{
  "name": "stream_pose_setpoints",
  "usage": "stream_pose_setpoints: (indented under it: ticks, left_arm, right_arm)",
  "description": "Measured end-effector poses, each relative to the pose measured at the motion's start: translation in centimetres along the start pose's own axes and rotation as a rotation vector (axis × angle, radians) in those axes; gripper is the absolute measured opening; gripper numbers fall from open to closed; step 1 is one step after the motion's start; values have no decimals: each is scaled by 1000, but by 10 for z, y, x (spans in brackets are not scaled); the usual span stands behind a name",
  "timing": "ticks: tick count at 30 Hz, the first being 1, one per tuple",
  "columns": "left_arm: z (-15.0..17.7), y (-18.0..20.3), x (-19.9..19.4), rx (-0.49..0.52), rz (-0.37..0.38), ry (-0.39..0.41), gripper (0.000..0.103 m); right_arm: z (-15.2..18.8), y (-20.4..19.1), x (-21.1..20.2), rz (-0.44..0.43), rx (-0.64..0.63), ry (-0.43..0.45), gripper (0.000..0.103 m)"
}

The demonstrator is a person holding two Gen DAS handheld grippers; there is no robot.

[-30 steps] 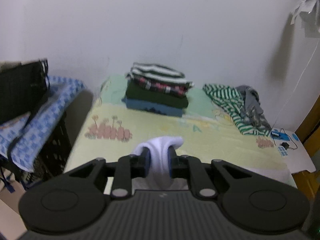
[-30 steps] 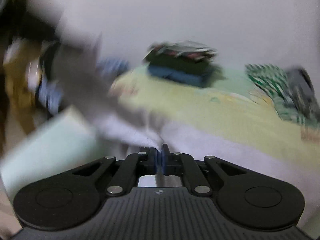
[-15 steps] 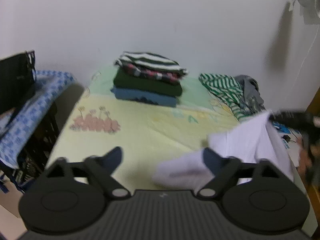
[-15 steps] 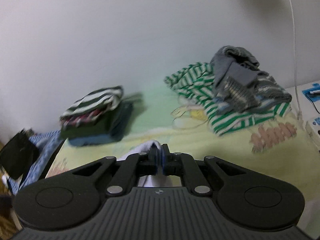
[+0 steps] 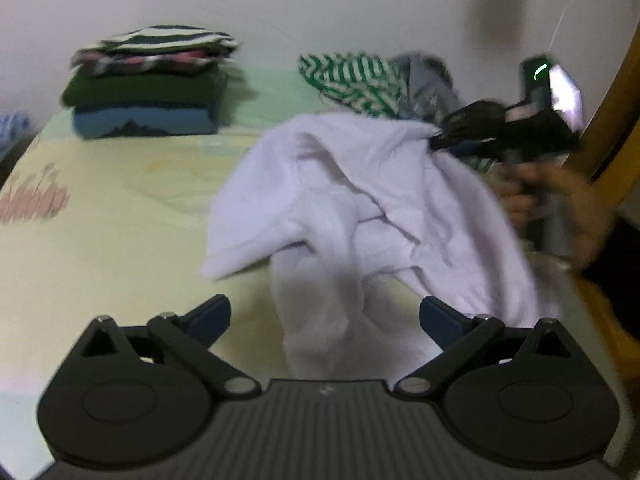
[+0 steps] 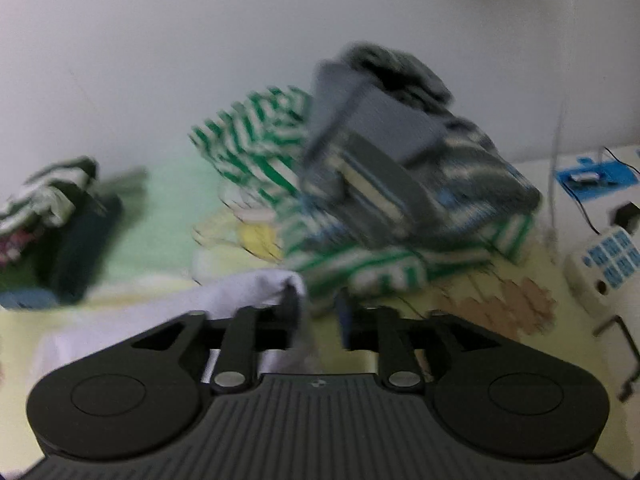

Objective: Fold clothes

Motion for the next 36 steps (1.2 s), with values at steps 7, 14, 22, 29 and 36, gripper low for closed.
stream_pose_setpoints:
  ticks: [7, 14, 22, 29, 36]
  left_arm:
    - [-13, -29, 21, -108, 8, -52, 10]
    - [-35, -52, -2, -113, -95, 21, 10]
    - [-47, -84, -30, -144, -134, 72, 7]
    - [-58, -127, -68, -130, -200, 117, 7]
    - [-67, -176, -96, -118, -248, 115, 7]
  right_arm:
    - [40, 37, -90, -267, -32, -81, 70]
    - [143, 18, -153, -304, -288, -213, 76]
    - [162, 20, -140, -164, -259, -156, 24]
    - [112, 38, -199, -617, 194, -220, 21]
    - [131, 55, -227, -672, 323, -341, 23]
Point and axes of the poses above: each gripper's, at about its wrist camera, not at the fingertips, and x roughly the way its jaws point, y to its right, z to its underside, the point moved 4 cm from there along x, roughly the way its jaws point, and after that the axes turned 3 degrees about x, right-handed, at the moved point
